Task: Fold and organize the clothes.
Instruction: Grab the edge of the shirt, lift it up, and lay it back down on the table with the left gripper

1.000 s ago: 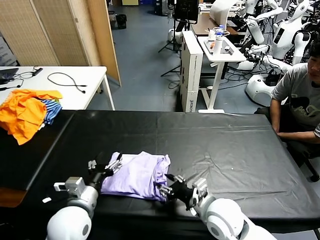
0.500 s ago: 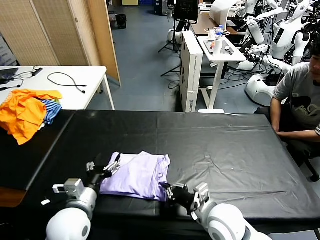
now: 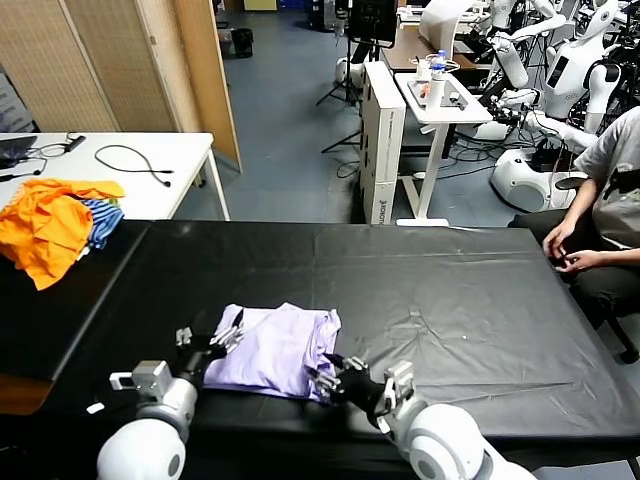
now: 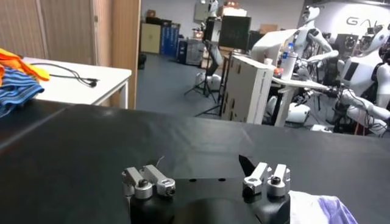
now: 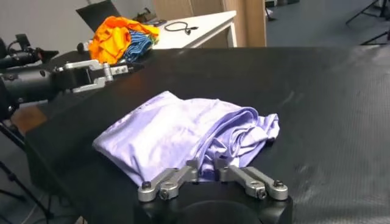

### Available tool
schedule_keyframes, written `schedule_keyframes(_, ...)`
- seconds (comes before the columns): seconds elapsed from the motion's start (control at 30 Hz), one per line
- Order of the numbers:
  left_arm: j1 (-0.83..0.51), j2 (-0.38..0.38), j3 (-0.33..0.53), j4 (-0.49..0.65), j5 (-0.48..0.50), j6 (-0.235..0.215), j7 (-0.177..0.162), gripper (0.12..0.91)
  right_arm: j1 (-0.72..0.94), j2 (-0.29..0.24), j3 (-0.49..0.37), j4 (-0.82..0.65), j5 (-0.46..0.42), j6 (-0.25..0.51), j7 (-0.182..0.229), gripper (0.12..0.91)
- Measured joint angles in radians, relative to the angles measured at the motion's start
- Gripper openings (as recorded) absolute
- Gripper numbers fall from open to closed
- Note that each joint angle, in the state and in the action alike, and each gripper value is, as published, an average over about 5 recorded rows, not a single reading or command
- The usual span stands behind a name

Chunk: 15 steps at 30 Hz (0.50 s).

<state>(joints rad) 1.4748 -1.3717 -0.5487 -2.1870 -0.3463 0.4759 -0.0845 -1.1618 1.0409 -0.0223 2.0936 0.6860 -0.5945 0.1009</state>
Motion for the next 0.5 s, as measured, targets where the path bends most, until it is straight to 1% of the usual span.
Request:
schedule_keyframes(0.03, 0.0, -0.001, 0.0, 0.0, 0.0, -0.001, 0.0, 0.907, 0.001, 0.003, -0.004, -0.003, -0.002, -0.001, 0.0, 0.82)
schedule_keyframes(0.07, 0.001, -0.002, 0.0, 0.0, 0.001, -0.001, 0.0, 0.907, 0.001, 0.006, -0.006, -0.006, -0.003, -0.002, -0.001, 0.799)
schedule_keyframes(0.17, 0.001, -0.006, 0.001, 0.001, 0.002, -0.002, 0.0, 0.907, -0.004, 0.007, -0.008, -0.007, -0.004, -0.005, -0.001, 0.652)
schedule_keyframes(0.2, 0.001, -0.007, 0.001, 0.001, 0.003, -0.002, 0.0, 0.907, -0.008, 0.006, -0.006, -0.006, -0.004, -0.006, -0.001, 0.577)
schedule_keyframes(0.27, 0.001, -0.009, 0.001, 0.001, 0.003, -0.003, 0.0, 0.907, -0.015, 0.004, -0.001, -0.003, -0.004, -0.011, 0.003, 0.463)
schedule_keyframes(0.3, 0.001, -0.009, 0.001, 0.002, 0.003, -0.004, 0.0, 0.907, -0.019, 0.003, 0.002, -0.003, -0.004, -0.014, 0.006, 0.387)
schedule_keyframes(0.4, 0.001, -0.009, 0.0, 0.004, 0.003, -0.006, 0.0, 0.907, -0.03, 0.003, 0.008, -0.007, -0.009, -0.029, 0.019, 0.218)
schedule_keyframes(0.43, 0.001, -0.009, -0.001, 0.004, 0.002, -0.006, 0.0, 0.907, -0.034, 0.005, 0.01, -0.009, -0.011, -0.035, 0.025, 0.181)
schedule_keyframes(0.5, 0.001, -0.01, -0.004, 0.007, 0.002, -0.008, 0.0, 0.907, -0.04, 0.01, 0.013, -0.009, -0.013, -0.049, 0.039, 0.142)
